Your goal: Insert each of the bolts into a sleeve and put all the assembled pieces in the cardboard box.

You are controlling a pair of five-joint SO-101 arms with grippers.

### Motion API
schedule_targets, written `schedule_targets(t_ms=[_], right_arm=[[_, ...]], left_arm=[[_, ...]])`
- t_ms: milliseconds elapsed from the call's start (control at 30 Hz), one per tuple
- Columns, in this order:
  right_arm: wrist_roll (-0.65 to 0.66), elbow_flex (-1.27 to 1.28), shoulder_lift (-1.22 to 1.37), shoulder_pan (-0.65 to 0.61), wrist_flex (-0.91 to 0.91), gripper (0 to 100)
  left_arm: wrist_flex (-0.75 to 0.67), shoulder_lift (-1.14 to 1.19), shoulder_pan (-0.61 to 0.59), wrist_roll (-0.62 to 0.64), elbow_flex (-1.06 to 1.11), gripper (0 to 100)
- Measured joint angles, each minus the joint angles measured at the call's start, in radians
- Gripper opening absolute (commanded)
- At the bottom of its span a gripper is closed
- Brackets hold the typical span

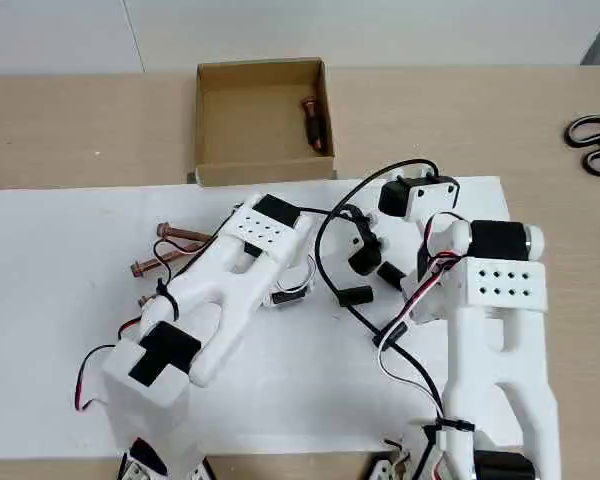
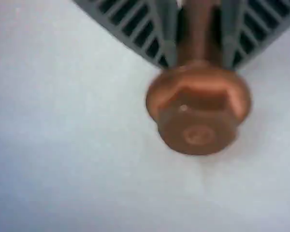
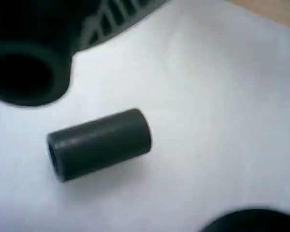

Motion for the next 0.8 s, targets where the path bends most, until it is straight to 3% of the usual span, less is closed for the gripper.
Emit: schedule_targets(t_ms=[233, 533, 800], right_arm=[[0.000, 0.000, 0.000, 0.000, 0.000, 0.5], [0.000, 0.000, -0.005, 0.000, 0.005, 0.5], [0.000, 0.000, -0.209, -0.002, 0.057, 0.5]], left_arm=[[0.017, 0.005, 0.000, 0.002, -0.017, 1], [0.138, -0.041, -0.017, 0.084, -0.239, 1], [0.216, -0.149, -0.104, 0.117, -0.347, 1]])
